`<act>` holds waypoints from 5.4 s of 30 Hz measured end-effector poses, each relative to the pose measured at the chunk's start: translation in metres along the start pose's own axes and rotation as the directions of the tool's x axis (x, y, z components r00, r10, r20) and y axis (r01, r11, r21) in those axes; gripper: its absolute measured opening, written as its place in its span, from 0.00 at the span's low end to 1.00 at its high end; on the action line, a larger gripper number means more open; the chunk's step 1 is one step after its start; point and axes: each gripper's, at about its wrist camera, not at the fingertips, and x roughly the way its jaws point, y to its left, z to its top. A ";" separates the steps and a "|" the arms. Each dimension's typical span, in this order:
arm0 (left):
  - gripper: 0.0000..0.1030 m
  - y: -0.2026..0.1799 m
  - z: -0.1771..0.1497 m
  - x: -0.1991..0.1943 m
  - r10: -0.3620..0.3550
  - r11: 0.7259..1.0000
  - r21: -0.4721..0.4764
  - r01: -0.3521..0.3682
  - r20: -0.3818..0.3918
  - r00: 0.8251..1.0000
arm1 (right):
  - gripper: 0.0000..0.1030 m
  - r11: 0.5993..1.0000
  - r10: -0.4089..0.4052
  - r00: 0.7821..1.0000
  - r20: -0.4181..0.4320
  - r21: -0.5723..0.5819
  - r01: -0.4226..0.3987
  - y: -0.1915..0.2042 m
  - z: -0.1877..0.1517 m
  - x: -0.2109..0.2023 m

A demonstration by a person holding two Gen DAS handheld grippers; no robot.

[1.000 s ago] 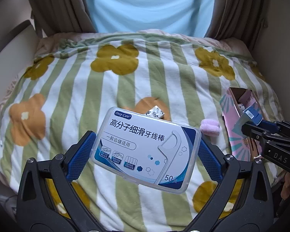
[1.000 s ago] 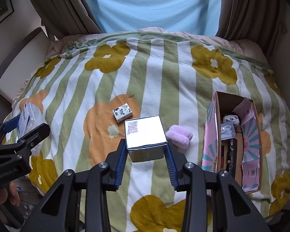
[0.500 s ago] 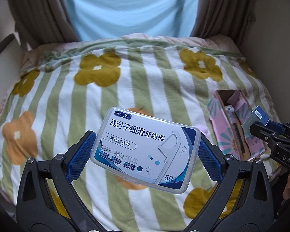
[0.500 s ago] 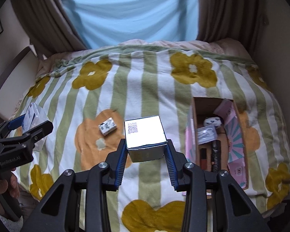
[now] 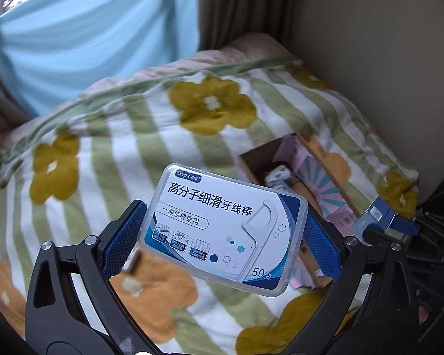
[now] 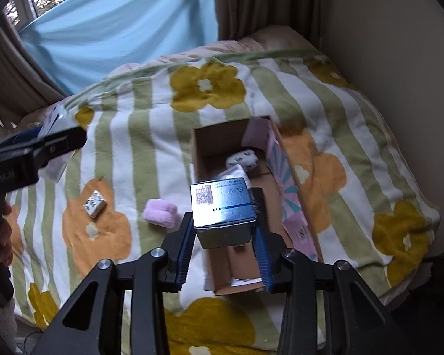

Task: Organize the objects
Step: 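Carry the floss-pick box and dark blue box over the cardboard box, then open both tools to drop the floss-pick box and blue box inside, then move both tools back toward the tissue pack and pink sponge, then grasp the white tissue pack with the left tool while the right tool grasps the pink sponge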

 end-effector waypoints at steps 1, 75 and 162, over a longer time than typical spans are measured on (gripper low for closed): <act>0.97 -0.009 0.006 0.009 -0.014 1.000 0.017 0.014 -0.009 1.000 | 0.34 1.000 -0.007 1.000 -0.010 0.014 0.007 -0.007 -0.001 0.005; 1.00 -0.156 0.035 0.191 -0.104 0.893 0.394 0.217 -0.289 0.952 | 1.00 0.997 0.072 0.991 -0.112 0.043 -0.067 -0.037 -0.029 0.094; 0.95 0.212 -0.167 0.154 0.012 1.000 0.012 -0.010 -0.155 0.988 | 1.00 0.993 -0.100 0.993 0.065 -0.057 0.104 0.165 -0.041 0.199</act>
